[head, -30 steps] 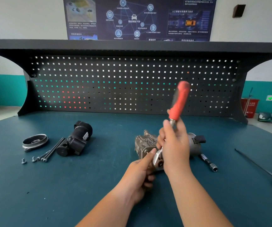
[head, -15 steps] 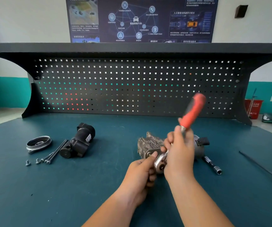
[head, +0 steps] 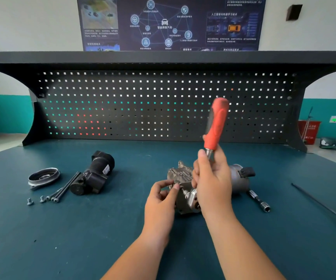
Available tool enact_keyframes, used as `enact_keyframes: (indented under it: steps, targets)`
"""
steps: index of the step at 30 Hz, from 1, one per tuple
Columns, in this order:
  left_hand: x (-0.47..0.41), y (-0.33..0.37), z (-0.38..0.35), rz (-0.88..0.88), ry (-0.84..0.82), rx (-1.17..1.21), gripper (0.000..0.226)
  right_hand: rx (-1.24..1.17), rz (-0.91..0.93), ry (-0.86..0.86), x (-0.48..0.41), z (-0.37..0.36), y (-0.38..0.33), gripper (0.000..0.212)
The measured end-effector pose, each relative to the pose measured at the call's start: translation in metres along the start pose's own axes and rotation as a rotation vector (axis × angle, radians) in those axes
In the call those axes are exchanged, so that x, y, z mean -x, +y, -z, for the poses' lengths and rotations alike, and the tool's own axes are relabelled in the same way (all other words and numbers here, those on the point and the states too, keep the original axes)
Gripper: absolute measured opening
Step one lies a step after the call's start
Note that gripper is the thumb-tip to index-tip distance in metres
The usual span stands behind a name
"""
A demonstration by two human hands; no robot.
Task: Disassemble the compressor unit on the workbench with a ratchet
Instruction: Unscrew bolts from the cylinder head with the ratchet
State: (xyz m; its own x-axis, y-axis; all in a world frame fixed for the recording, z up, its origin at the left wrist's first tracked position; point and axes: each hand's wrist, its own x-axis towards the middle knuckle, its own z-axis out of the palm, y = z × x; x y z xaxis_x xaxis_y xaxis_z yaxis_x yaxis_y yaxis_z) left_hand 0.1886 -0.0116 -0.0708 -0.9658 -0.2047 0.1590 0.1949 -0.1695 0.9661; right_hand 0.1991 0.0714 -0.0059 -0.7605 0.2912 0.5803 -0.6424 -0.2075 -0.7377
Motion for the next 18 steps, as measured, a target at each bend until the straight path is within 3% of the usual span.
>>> enact_keyframes:
  steps: [7, 13, 18]
  targets:
    - [0.002, 0.003, -0.001, 0.012, -0.066, -0.033, 0.019, 0.228, 0.203, -0.363, 0.003, 0.007, 0.006, 0.035]
    - [0.004, 0.007, 0.000, -0.053, -0.061, -0.118, 0.018, 0.280, 0.186, -0.521, 0.000, 0.010, -0.003, 0.045]
    - [0.007, 0.006, 0.000, -0.116, -0.082, -0.176, 0.011, 0.170, 0.074, -0.573, -0.001, 0.016, -0.013, 0.044]
